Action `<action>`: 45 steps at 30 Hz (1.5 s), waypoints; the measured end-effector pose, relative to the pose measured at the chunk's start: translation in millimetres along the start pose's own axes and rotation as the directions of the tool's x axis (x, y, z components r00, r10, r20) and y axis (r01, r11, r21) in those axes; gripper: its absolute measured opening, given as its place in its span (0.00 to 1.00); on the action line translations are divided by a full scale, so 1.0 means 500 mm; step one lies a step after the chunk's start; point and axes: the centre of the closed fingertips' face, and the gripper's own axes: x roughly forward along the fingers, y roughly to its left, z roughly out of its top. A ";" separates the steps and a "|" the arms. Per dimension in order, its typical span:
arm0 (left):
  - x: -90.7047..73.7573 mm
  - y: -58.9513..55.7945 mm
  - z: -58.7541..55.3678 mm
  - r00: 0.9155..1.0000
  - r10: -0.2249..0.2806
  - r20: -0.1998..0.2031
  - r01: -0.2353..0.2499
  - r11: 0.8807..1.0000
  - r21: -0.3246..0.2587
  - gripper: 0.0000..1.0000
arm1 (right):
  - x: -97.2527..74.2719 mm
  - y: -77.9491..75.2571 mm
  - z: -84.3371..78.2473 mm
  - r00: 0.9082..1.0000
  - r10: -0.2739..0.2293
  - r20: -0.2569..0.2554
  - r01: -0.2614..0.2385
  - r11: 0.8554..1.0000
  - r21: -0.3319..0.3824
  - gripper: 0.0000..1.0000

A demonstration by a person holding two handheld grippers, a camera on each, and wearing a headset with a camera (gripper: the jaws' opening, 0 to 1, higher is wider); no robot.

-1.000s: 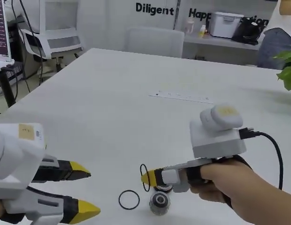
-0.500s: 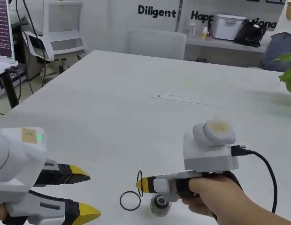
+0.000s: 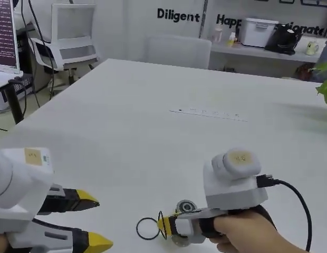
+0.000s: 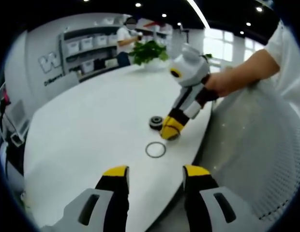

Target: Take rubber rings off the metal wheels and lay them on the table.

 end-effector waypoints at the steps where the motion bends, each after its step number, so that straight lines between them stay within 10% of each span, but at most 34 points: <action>1: 0.000 0.000 0.000 1.000 -0.002 0.000 0.002 1.000 0.000 0.45 | 0.000 0.002 0.000 1.000 0.002 -0.001 -0.002 1.000 -0.002 0.00; 17: 0.001 0.002 0.001 1.000 -0.005 0.006 0.005 1.000 -0.001 0.44 | 0.007 -0.003 -0.001 1.000 -0.001 -0.013 0.001 1.000 -0.023 0.02; 32: 0.011 -0.006 0.022 0.998 -0.054 -0.021 0.056 0.995 0.085 0.49 | -0.055 -0.049 0.065 0.991 -0.053 0.124 0.048 0.998 0.041 0.03; 45: 0.041 0.004 0.130 0.993 -0.115 0.026 0.108 0.973 0.205 0.50 | -0.116 -0.056 0.100 0.979 -0.021 0.204 0.012 0.999 0.044 0.06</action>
